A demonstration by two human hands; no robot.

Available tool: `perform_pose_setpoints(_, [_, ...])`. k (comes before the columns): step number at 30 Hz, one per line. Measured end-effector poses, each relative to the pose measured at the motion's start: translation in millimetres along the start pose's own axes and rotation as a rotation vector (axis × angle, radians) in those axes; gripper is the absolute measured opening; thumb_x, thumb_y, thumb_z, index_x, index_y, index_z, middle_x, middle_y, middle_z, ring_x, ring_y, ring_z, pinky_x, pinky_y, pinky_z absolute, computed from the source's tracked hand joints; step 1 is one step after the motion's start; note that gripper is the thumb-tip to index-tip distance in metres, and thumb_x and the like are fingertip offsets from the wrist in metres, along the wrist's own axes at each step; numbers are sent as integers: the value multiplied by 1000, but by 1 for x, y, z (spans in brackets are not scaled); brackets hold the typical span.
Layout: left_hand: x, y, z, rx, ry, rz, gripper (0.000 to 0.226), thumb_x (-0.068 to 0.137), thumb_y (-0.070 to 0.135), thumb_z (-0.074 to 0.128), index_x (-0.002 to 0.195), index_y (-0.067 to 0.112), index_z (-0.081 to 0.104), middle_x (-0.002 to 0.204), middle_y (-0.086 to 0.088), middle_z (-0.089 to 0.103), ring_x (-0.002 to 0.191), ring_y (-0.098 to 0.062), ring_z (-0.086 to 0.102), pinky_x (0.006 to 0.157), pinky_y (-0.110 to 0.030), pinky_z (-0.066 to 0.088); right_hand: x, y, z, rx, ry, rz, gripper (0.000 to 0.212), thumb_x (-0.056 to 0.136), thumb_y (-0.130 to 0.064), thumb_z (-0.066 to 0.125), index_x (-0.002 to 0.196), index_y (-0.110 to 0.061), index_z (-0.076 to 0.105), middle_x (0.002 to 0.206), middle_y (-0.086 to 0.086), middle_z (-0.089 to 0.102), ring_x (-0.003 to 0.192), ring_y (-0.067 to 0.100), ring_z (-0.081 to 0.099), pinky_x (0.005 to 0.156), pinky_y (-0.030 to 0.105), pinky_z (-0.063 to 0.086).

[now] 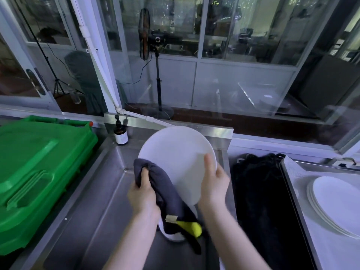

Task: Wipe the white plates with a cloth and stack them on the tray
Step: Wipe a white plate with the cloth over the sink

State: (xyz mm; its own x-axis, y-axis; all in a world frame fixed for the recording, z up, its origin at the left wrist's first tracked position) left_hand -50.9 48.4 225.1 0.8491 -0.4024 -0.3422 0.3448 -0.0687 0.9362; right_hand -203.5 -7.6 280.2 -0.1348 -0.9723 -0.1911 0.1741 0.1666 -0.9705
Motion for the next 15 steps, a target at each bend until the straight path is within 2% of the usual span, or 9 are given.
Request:
perform_pose_setpoints(1, [1, 0, 1, 2, -4, -33, 39, 91, 47, 59, 68, 16, 60, 49, 9, 61, 54, -16, 64, 38, -15, 39, -8, 11, 1, 61, 30, 44, 32, 94, -48, 60, 82, -21, 72, 67, -8, 65, 67, 12, 60, 62, 29, 52])
perform_pose_setpoints(3, [11, 4, -1, 25, -58, -32, 35, 91, 44, 60, 76, 14, 66, 55, 5, 67, 50, -8, 65, 38, -15, 41, -14, 17, -5, 11, -98, 22, 21, 98, -47, 56, 90, -39, 74, 87, -9, 74, 91, 19, 70, 76, 36, 58])
perform_pose_setpoints(5, [23, 13, -6, 95, -89, 22, 36, 95, 36, 57, 79, 4, 63, 62, -4, 69, 44, -5, 59, 36, -12, 38, -8, 8, -19, -119, -303, -181, 20, 98, -42, 60, 116, -42, 68, 108, -18, 73, 107, 11, 68, 82, 25, 56])
perform_pose_setpoints(7, [35, 22, -13, 159, -99, 60, 39, 94, 36, 59, 75, 3, 60, 59, -4, 69, 48, -11, 59, 39, -13, 39, -3, -9, -35, -323, -454, -463, 63, 90, -38, 70, 147, -32, 45, 131, -33, 59, 124, -4, 56, 96, 13, 46])
perform_pose_setpoints(9, [44, 31, -17, 220, -141, 60, 36, 90, 44, 64, 72, 13, 66, 55, 4, 68, 59, -15, 67, 53, -21, 48, 1, -21, -45, -722, -541, -915, 80, 83, -42, 78, 151, -21, 42, 154, -18, 44, 142, 5, 41, 113, 22, 36])
perform_pose_setpoints(11, [51, 36, -18, 267, -198, 40, 35, 90, 47, 64, 74, 16, 67, 61, 3, 69, 69, -18, 68, 65, -29, 52, 0, -28, -48, -1138, -649, -1352, 79, 77, -53, 79, 144, -19, 54, 157, 2, 42, 146, 22, 38, 117, 45, 36])
perform_pose_setpoints(12, [53, 38, -17, 288, -221, 36, 34, 91, 46, 63, 75, 16, 67, 65, 2, 70, 71, -18, 68, 67, -31, 52, 0, -28, -47, -1311, -700, -1473, 76, 78, -55, 77, 142, -21, 56, 154, 4, 45, 145, 25, 40, 115, 50, 37])
perform_pose_setpoints(13, [52, 42, -15, 317, -244, 24, 33, 91, 46, 63, 76, 17, 67, 69, 0, 71, 73, -18, 68, 67, -30, 52, -2, -28, -44, -1427, -726, -1566, 68, 82, -53, 73, 142, -23, 57, 152, 4, 49, 143, 26, 43, 114, 51, 39])
perform_pose_setpoints(15, [50, 46, -11, 332, -303, -12, 28, 92, 45, 64, 80, 19, 68, 79, -1, 71, 77, -17, 67, 65, -28, 50, -6, -28, -38, -1433, -741, -1714, 44, 97, -37, 57, 140, -25, 59, 146, 2, 56, 137, 25, 51, 111, 47, 44])
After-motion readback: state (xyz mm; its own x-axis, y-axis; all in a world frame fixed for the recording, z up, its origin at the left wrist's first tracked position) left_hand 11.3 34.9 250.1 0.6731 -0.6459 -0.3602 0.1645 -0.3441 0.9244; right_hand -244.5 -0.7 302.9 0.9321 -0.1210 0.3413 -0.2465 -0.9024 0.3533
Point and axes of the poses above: each hand's wrist, its own x-axis towards the middle knuckle, its own z-axis out of the palm, y = z × x, the point moved 2 cm from there along x, towards the middle knuckle
